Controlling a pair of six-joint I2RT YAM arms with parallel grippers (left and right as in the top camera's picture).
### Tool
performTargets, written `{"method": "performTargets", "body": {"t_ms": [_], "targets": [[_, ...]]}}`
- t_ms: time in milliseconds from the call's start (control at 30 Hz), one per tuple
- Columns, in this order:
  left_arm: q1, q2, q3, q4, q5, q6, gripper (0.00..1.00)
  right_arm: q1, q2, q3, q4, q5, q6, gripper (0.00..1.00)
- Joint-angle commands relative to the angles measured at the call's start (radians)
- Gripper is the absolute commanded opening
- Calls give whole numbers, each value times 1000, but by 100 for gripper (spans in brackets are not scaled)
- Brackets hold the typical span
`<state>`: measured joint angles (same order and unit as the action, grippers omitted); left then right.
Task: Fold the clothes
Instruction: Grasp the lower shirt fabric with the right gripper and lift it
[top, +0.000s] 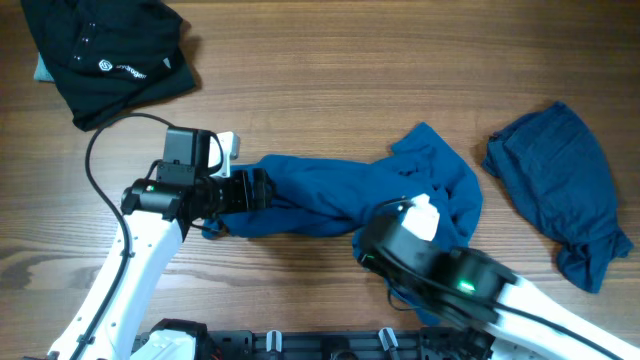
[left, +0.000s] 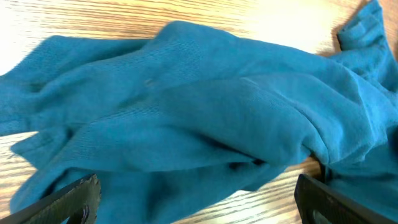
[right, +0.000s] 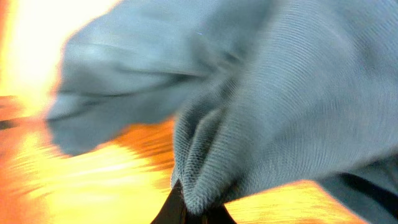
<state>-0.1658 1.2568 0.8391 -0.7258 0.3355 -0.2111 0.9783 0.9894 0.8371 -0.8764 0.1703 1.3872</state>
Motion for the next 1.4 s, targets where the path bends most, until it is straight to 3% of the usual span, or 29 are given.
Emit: {"method": "performTargets", "body": {"t_ms": [0, 67, 267, 700, 800, 933, 1133, 1300, 1367], "targets": [[-31, 3, 8, 4, 20, 27, 100, -5, -157, 105, 0, 77, -164, 8], [-42, 3, 8, 4, 20, 24, 100, -5, -214, 143, -1, 96, -194, 12], [-75, 3, 8, 3, 20, 25, 100, -5, -317, 285, -9, 164, -320, 5], [-195, 3, 8, 7, 30, 20, 100, -5, -326, 510, -241, 374, -332, 6], [-217, 3, 8, 15, 76, -58, 100, -5, -326, 525, -246, 392, -333, 6], [-219, 3, 8, 64, 134, -280, 100, -5, -326, 525, -296, 415, -279, 5], [-219, 3, 8, 268, 441, -308, 100, -5, -326, 546, -396, 497, -180, 5], [-219, 3, 8, 310, 449, -359, 100, -5, -326, 550, -412, 476, -180, 6], [-219, 5, 8, 308, 425, -362, 100, -5, -325, 549, -422, 432, -180, 12]]}}
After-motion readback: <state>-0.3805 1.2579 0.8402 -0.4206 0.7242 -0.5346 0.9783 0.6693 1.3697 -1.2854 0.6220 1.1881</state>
